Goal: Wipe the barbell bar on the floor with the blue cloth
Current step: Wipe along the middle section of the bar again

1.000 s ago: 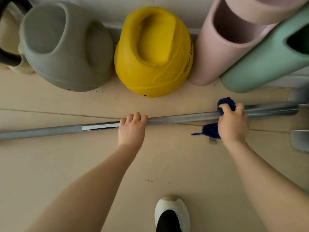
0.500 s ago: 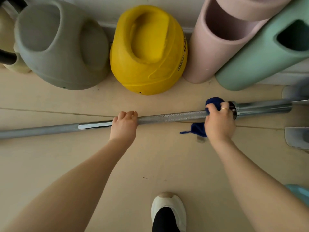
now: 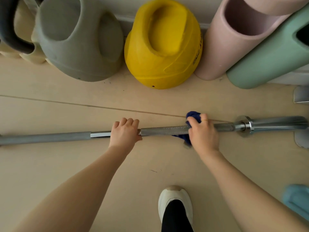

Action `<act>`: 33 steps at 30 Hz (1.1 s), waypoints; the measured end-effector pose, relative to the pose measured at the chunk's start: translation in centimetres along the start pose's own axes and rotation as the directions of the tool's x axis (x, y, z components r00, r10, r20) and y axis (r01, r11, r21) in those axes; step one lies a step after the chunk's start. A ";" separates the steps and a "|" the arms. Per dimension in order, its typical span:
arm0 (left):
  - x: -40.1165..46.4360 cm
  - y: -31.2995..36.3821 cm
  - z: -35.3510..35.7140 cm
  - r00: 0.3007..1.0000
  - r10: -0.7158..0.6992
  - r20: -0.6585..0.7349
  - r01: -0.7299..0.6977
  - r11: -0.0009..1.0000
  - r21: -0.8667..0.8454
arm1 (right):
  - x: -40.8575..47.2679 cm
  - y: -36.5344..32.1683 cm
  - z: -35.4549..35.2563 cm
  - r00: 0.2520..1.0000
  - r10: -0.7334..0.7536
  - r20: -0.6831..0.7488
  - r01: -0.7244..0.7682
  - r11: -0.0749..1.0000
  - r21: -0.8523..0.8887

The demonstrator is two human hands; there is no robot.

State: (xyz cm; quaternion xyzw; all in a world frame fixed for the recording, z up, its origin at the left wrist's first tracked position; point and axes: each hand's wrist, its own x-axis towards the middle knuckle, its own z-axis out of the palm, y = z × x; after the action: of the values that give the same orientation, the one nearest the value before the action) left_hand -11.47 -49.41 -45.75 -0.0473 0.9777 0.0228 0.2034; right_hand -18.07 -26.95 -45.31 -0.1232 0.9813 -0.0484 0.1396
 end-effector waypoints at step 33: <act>-1.5 -1.0 0.6 0.995 0.007 0.102 -0.001 0.998 -0.060 | -0.4 -4.6 -0.3 0.986 0.031 0.164 -0.018 0.996 -0.082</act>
State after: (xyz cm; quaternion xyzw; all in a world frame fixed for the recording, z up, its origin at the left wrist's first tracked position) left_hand -9.79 -50.26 -45.70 -0.0500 0.9650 0.0549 0.2515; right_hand -16.71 -31.31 -44.32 -0.1204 0.9689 0.0032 0.2161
